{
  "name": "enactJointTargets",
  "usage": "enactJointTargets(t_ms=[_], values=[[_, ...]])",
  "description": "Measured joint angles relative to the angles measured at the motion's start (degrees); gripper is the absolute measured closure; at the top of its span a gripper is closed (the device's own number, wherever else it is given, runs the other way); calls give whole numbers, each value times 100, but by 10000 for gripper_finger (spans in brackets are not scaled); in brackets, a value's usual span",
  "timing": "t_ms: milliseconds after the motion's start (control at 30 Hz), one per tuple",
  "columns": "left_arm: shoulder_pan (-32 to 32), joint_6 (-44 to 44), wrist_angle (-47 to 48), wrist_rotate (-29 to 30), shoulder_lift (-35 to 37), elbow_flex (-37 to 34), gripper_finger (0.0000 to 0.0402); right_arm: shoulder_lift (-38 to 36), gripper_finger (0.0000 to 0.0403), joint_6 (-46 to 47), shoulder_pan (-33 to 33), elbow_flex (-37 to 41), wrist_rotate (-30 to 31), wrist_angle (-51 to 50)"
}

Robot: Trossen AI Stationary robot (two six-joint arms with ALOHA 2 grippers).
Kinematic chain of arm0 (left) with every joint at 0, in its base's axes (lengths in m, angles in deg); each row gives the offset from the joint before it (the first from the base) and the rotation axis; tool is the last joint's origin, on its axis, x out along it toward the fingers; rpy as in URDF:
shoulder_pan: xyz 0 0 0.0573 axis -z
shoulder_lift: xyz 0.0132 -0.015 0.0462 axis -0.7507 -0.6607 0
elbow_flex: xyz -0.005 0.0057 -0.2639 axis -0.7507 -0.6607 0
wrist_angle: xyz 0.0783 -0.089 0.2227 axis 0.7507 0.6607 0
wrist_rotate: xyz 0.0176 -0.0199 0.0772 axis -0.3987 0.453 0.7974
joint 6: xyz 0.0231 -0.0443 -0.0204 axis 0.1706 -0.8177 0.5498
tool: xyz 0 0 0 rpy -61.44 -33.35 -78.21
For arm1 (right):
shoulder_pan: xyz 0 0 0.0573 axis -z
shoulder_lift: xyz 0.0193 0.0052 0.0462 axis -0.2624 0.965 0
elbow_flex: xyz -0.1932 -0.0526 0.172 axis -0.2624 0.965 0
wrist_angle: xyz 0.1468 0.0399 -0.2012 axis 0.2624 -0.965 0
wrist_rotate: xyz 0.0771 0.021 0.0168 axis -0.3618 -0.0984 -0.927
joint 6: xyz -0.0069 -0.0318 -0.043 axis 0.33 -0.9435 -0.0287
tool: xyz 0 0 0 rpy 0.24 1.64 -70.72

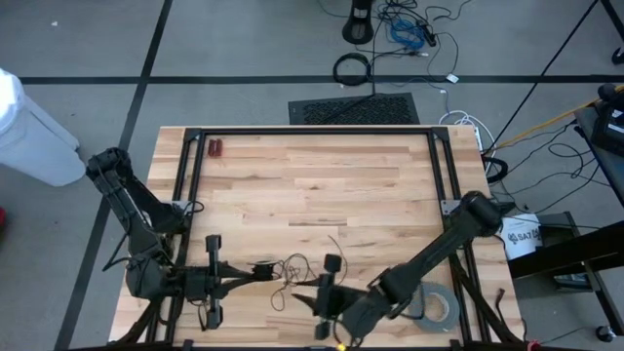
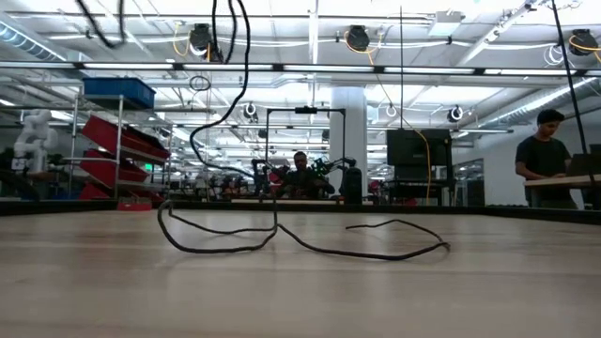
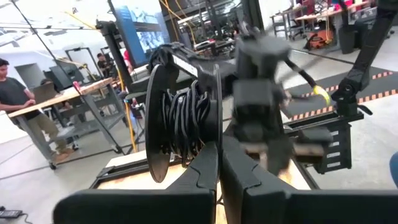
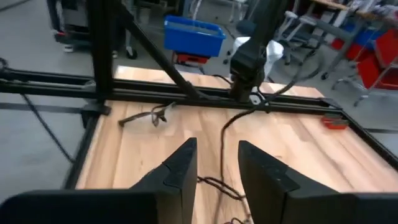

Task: Coil cords
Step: Coil the black wire on the spool

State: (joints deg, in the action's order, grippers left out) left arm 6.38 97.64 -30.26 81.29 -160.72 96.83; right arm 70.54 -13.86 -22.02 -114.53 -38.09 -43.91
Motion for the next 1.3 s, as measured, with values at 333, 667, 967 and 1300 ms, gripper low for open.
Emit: enactJointTargets(t_ms=[333,667,967,1300], values=[[55,5,13,0,2,0,398,775,243,132,219,0,235,837],[111,101,11,39,2,0,398,773,248,-156,379,0,188,816],[153,103,9,59,2,0,398,791,359,-238,461,0,44,925],[531,155,-23,65,225,0,398,795,401,-119,336,0,31,628]])
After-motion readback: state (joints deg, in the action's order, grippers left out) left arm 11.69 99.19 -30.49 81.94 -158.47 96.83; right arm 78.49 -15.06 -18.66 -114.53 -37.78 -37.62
